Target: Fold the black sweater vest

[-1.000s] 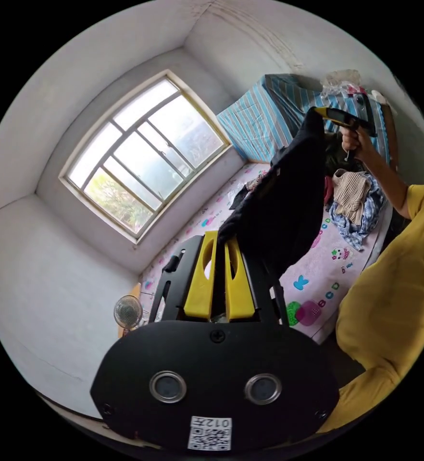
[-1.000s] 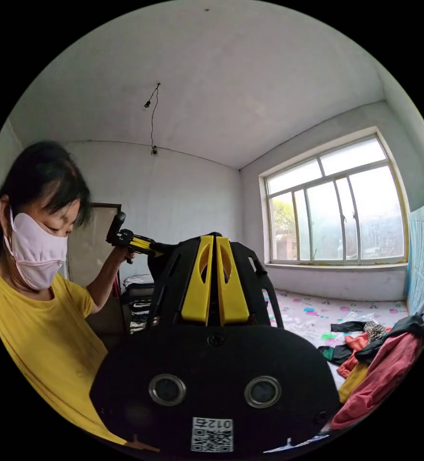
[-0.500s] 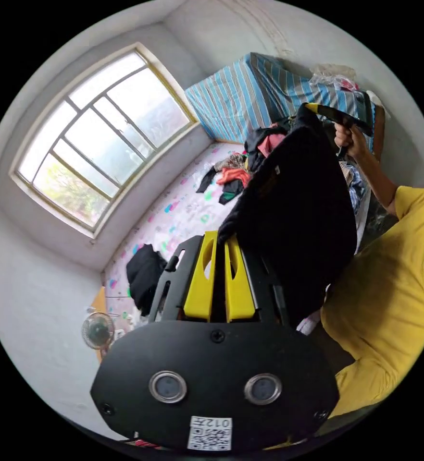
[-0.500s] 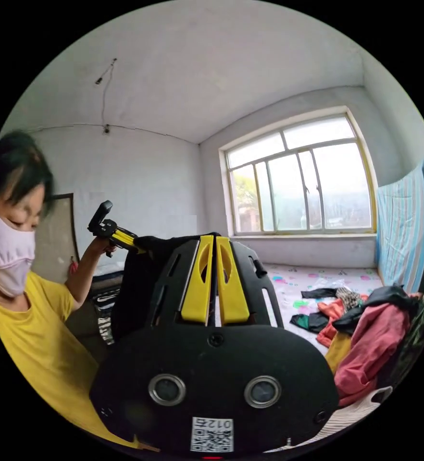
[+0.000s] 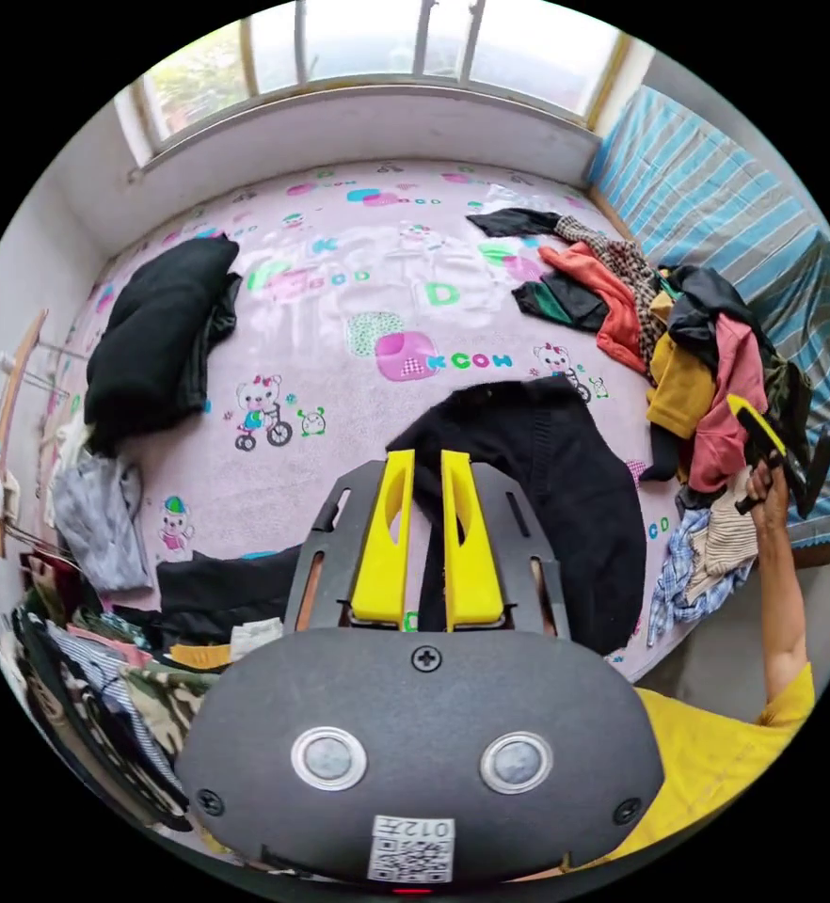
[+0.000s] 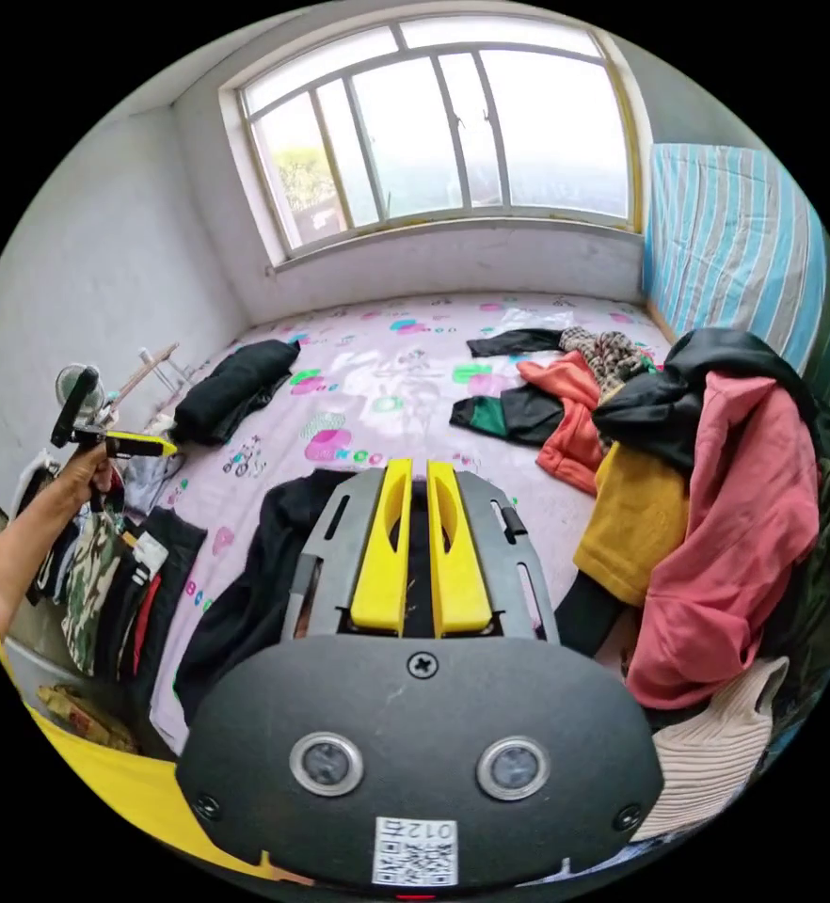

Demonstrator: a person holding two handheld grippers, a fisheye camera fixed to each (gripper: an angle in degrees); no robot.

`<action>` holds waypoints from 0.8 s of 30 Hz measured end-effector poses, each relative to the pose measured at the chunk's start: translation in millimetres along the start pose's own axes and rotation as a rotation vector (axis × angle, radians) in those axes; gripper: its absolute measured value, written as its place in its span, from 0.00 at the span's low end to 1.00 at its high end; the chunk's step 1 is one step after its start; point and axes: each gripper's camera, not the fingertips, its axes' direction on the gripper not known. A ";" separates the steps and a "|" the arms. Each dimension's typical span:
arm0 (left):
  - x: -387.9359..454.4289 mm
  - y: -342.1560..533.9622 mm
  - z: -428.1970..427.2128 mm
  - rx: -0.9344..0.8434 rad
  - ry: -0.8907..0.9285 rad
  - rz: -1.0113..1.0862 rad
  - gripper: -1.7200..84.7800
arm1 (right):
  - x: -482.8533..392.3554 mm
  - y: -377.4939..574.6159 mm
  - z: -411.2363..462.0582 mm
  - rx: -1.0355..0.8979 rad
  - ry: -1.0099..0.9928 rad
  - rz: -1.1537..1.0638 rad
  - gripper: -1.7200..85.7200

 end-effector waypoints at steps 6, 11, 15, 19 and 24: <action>-72.6 152.0 71.8 -0.079 0.251 -0.096 0.11 | 55.0 111.7 30.2 -0.252 -0.101 0.113 0.06; -73.6 301.0 137.6 -0.269 0.328 -0.208 0.15 | 86.1 220.3 20.7 -0.415 -0.171 0.361 0.09; -68.4 381.7 184.1 -0.397 0.380 -0.323 0.18 | 90.2 256.1 25.3 -0.487 -0.201 0.471 0.11; -72.1 395.3 196.3 -0.381 0.372 -0.358 0.18 | 98.4 267.7 43.1 -0.493 -0.272 0.626 0.13; -72.1 382.1 204.8 -0.389 0.318 -0.315 0.14 | 110.1 266.0 68.3 -0.459 -0.315 0.763 0.12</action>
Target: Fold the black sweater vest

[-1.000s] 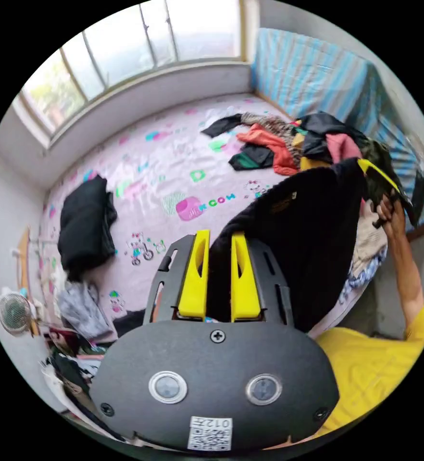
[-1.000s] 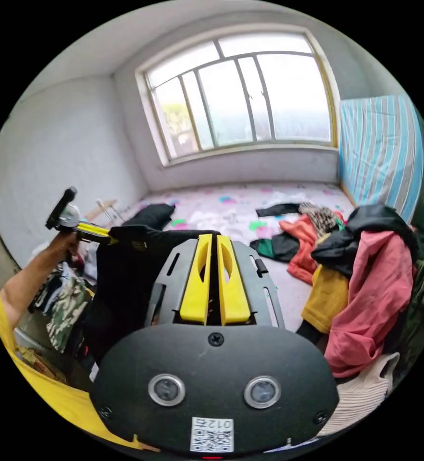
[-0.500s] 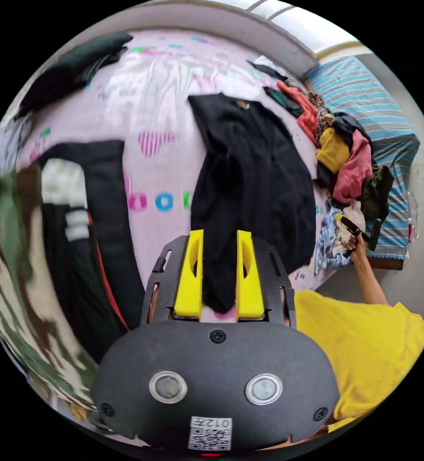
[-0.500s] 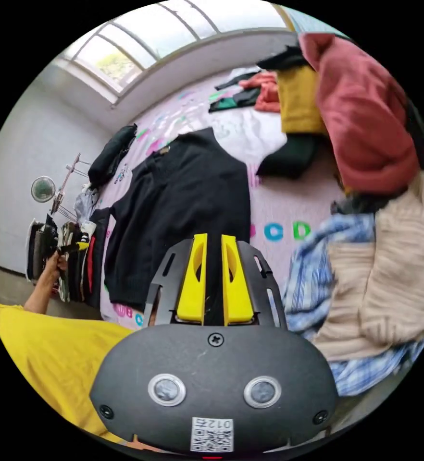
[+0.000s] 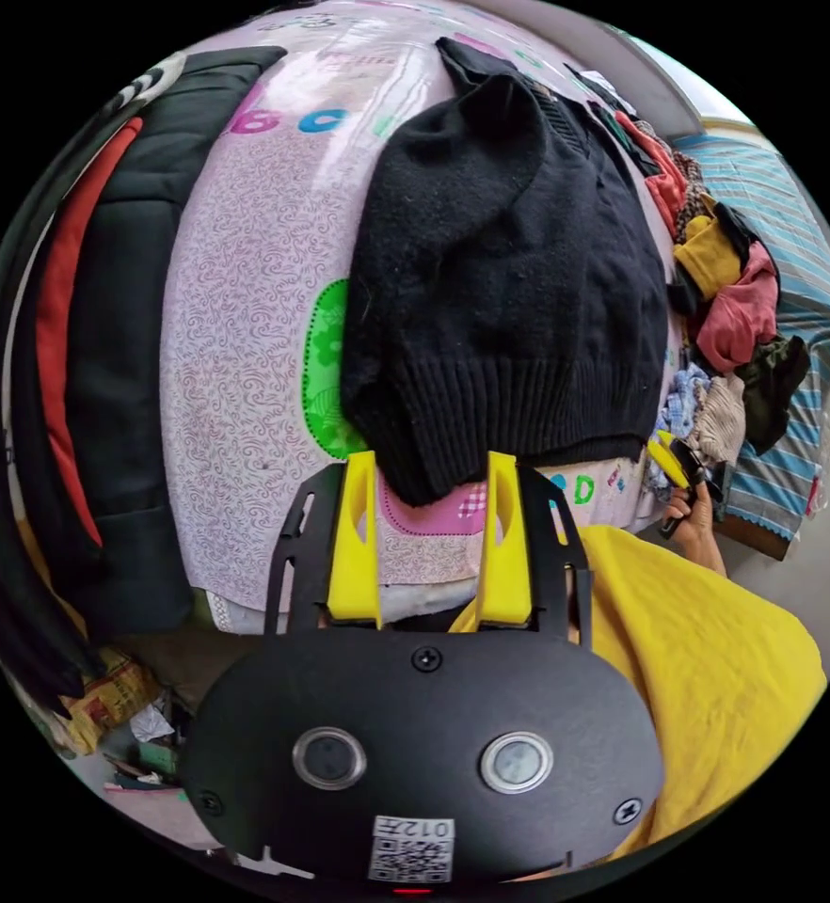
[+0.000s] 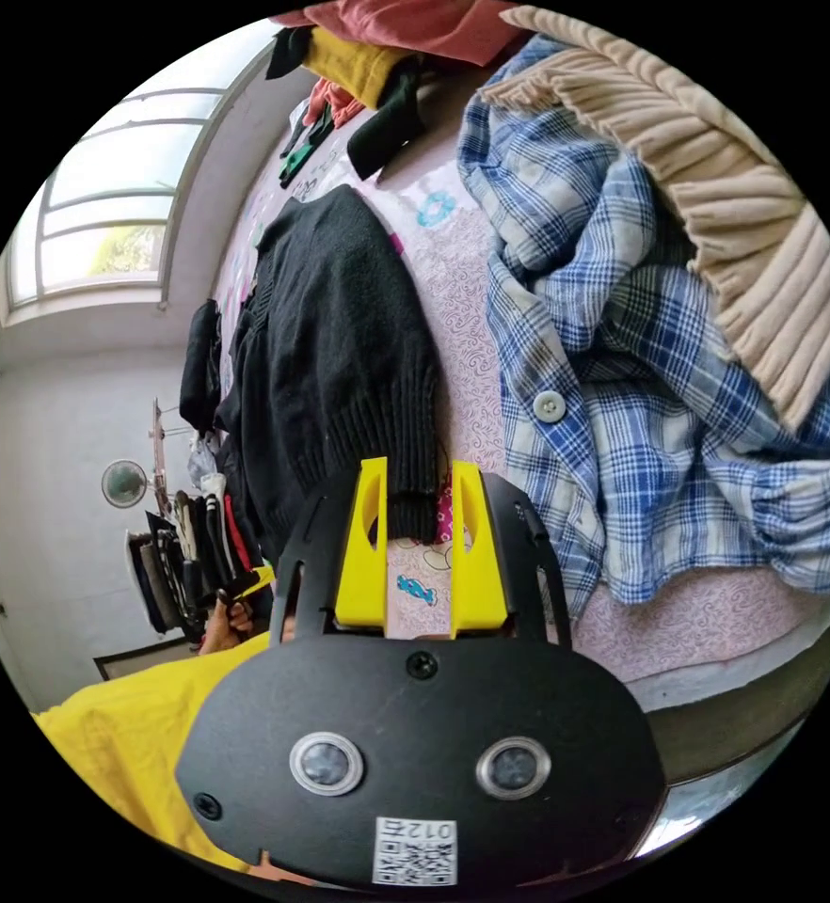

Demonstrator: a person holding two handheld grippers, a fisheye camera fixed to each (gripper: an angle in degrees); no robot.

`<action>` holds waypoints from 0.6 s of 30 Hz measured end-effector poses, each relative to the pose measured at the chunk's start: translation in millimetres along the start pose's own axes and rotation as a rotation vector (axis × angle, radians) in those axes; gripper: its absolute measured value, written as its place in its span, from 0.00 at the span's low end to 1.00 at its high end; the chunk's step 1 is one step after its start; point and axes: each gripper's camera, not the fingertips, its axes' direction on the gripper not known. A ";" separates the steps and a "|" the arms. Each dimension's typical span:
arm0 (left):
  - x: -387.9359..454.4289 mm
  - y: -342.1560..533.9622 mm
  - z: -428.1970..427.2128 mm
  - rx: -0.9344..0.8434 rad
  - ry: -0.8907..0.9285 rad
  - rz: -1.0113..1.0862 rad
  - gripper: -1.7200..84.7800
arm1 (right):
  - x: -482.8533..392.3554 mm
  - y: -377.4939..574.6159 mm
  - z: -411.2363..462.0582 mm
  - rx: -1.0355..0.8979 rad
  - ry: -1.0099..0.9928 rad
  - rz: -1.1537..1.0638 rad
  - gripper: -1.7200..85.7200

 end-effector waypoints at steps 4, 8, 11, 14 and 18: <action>-8.6 -6.5 -2.7 -0.027 -0.067 0.027 0.09 | -6.2 -18.2 15.8 -0.030 -0.002 0.014 0.06; -50.4 11.7 -28.7 0.103 0.227 -0.004 0.07 | -17.8 -23.6 -10.1 0.029 -0.056 -0.027 0.04; -122.8 49.3 -28.9 0.259 0.524 -0.202 0.08 | -12.7 -21.9 -39.0 0.058 -0.069 -0.057 0.04; -161.5 81.1 -10.7 0.318 0.635 -0.322 0.09 | 1.3 -23.5 -42.6 0.008 -0.076 -0.033 0.04; -152.0 88.6 -9.8 0.288 0.518 -0.277 0.13 | 6.5 -25.8 -30.0 -0.015 -0.044 -0.003 0.04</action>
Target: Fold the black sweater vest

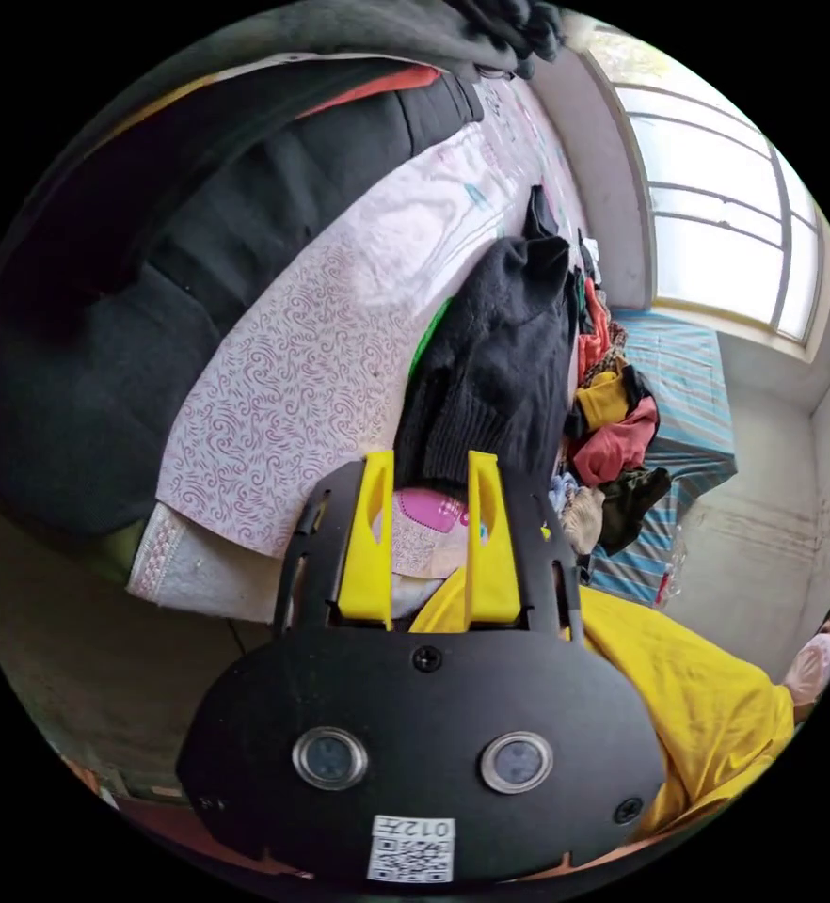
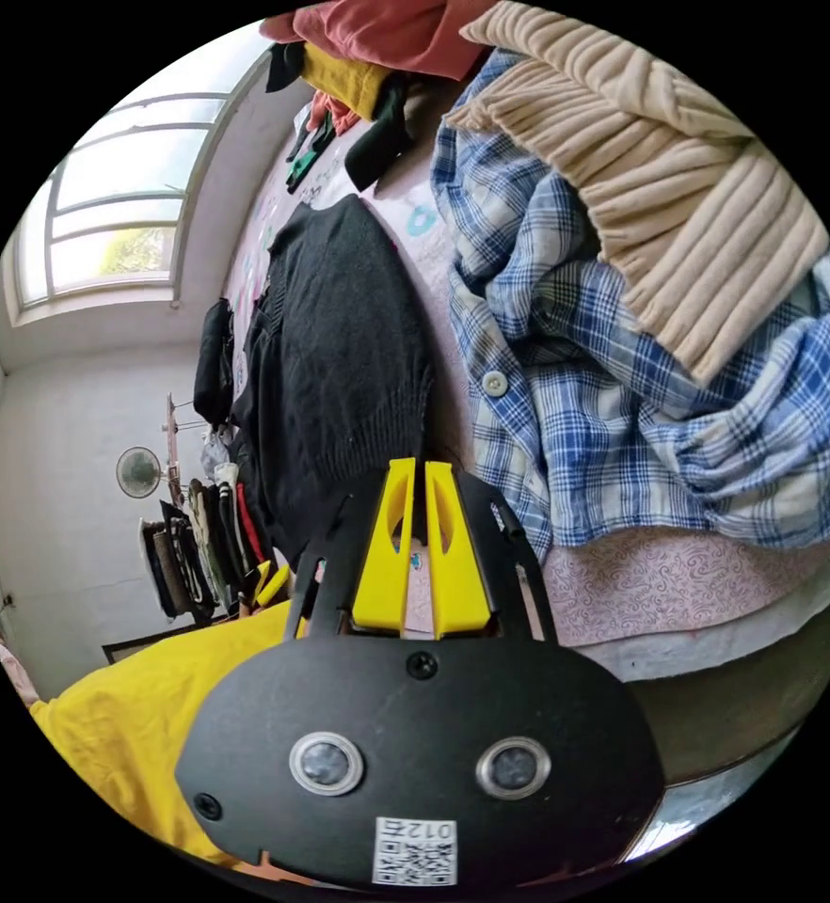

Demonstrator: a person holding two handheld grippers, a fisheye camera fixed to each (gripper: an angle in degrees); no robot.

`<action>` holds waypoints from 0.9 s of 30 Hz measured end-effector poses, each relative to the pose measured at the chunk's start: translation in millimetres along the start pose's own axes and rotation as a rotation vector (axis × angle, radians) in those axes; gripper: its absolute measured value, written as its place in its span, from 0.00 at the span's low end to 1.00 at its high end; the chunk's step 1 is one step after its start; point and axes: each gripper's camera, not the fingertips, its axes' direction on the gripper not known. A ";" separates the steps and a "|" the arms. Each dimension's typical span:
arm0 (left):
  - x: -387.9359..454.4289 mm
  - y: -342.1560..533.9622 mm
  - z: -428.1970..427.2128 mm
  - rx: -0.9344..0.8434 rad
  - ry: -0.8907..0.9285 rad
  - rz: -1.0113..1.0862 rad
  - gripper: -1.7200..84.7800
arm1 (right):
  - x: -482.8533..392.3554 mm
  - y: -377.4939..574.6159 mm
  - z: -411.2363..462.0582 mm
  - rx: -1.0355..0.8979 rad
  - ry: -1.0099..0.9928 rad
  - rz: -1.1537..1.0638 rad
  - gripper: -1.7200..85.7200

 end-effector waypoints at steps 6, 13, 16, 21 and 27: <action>25.4 -6.2 3.9 -0.042 -0.217 0.093 0.14 | -21.1 -1.1 18.4 -0.029 0.204 -0.121 0.08; 38.0 -5.7 6.0 -0.069 -0.285 0.138 0.11 | 1.9 7.2 10.9 0.004 0.121 -0.118 0.10; 37.3 -4.5 2.6 -0.100 -0.350 0.158 0.08 | 13.0 13.0 8.3 0.011 0.078 -0.108 0.09; 26.5 -9.3 6.4 -0.213 -0.170 0.118 0.05 | 27.7 19.1 9.5 -0.046 0.029 -0.087 0.05; 41.5 -26.6 -77.8 0.166 0.674 0.142 0.05 | 33.4 14.0 -56.8 0.282 -0.722 -0.079 0.04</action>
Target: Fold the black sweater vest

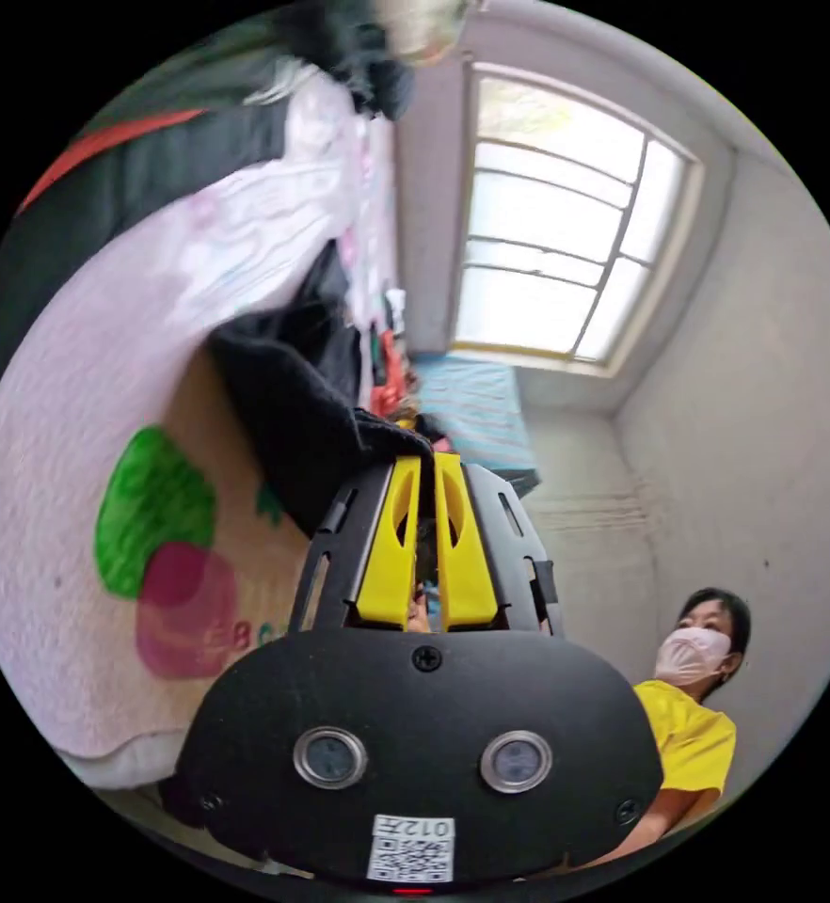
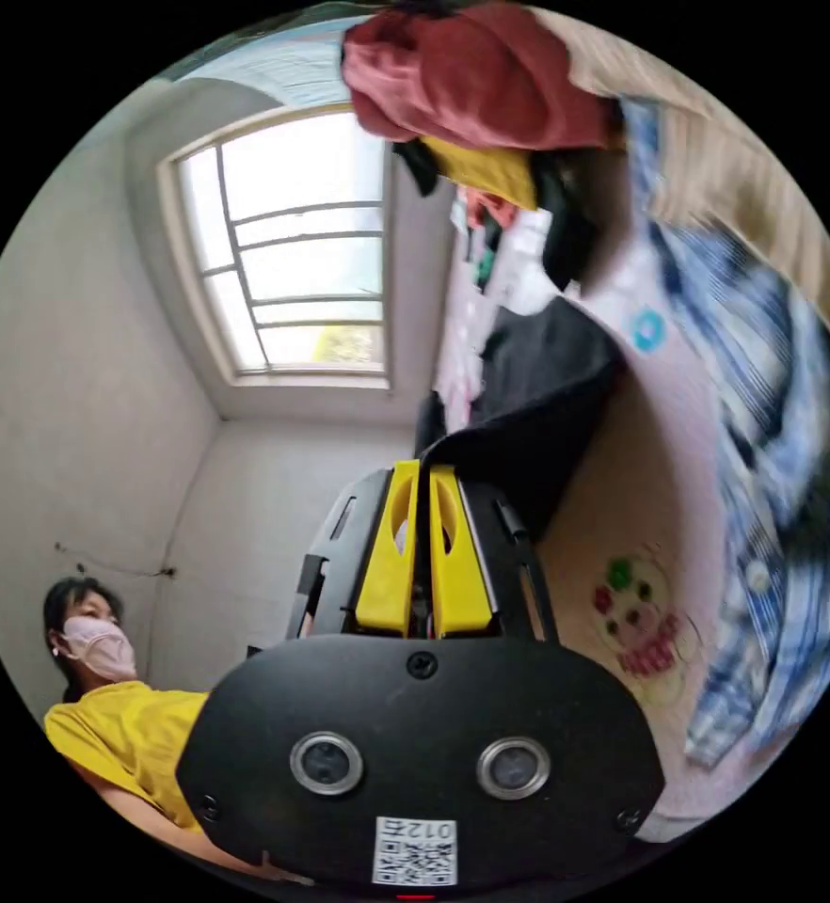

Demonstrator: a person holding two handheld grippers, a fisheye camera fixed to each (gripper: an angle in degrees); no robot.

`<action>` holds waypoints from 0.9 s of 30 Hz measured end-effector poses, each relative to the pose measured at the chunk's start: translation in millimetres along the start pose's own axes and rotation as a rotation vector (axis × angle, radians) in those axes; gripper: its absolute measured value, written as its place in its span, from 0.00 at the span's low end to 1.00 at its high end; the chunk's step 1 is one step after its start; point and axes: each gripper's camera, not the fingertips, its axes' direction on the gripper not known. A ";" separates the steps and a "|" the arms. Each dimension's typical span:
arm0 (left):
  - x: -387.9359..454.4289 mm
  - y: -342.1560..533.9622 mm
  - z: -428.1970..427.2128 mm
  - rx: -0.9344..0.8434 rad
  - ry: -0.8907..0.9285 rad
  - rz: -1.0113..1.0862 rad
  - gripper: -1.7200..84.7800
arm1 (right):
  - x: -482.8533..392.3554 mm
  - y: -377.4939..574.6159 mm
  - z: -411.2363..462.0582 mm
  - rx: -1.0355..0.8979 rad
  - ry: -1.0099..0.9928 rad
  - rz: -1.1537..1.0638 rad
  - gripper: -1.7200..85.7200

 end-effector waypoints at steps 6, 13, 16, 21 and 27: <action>192.4 -53.7 1.5 -0.017 0.236 0.423 0.04 | -167.0 -50.2 4.8 0.000 -0.364 -0.389 0.04; 389.1 -23.1 -16.8 0.046 0.354 0.783 0.04 | -342.6 -37.9 -23.4 0.047 -0.587 -0.744 0.04; 448.8 7.5 -30.1 0.083 0.284 0.984 0.04 | -389.8 -16.9 -46.8 0.076 -0.555 -0.916 0.04; 467.3 -11.7 -24.7 0.059 0.207 0.949 0.04 | -397.7 -28.0 -54.4 0.096 -0.477 -0.873 0.04; 390.0 -114.5 34.9 -0.002 0.071 0.597 0.04 | -337.7 -89.5 1.4 -0.016 -0.214 -0.605 0.04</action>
